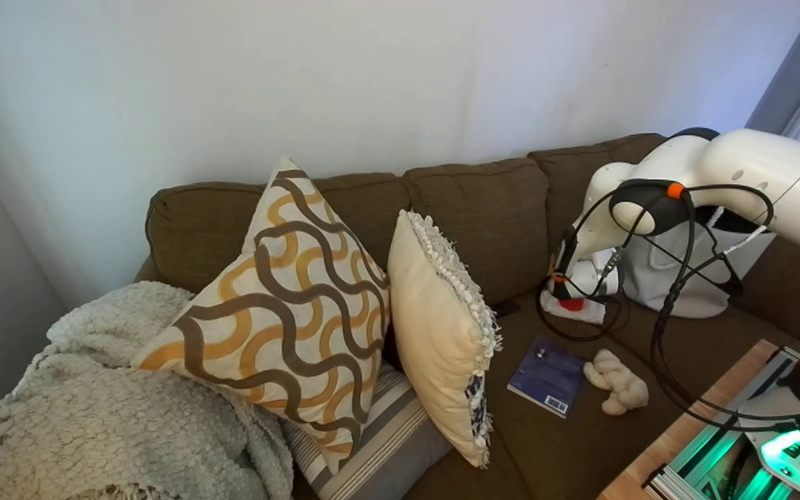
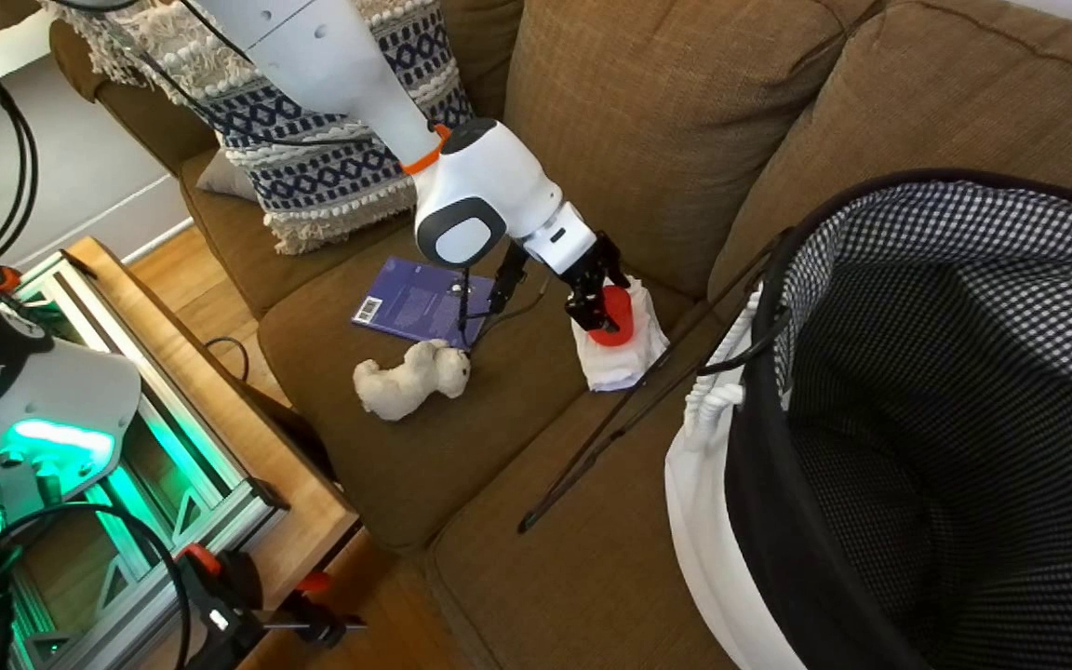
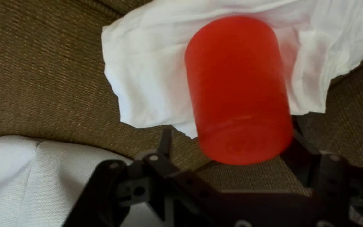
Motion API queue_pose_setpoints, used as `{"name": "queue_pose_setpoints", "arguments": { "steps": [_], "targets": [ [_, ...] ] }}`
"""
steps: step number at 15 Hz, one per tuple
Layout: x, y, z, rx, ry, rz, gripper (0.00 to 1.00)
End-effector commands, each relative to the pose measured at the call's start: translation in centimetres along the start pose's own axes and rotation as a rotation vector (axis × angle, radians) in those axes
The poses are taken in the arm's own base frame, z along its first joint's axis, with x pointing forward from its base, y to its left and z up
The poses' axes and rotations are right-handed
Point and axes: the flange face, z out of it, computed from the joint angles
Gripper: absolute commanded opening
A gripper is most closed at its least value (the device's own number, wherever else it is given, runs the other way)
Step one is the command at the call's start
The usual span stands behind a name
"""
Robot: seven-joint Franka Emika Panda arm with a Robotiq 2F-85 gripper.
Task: Put the cup on the backrest of the chair
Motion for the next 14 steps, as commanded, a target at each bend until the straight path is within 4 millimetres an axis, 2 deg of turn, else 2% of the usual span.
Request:
{"name": "queue_pose_setpoints", "arguments": {
  "steps": [1, 4, 7, 8, 9, 14],
  "targets": [
    [-0.2, -0.1, 1.4, -0.016, -0.028, -0.013, 0.63],
    [-0.3, -0.2, 1.4, -0.020, -0.047, -0.015, 0.42],
    [0.2, 0.3, 0.4, -0.029, -0.066, -0.018, 0.42],
    [0.7, 0.4, -0.5, -0.013, -0.063, -0.024, 0.42],
    [1.7, 0.3, -2.7, 0.019, -0.059, -0.045, 0.42],
    [6.1, 0.3, -10.3, 0.081, -0.053, -0.164, 0.42]
  ]
}}
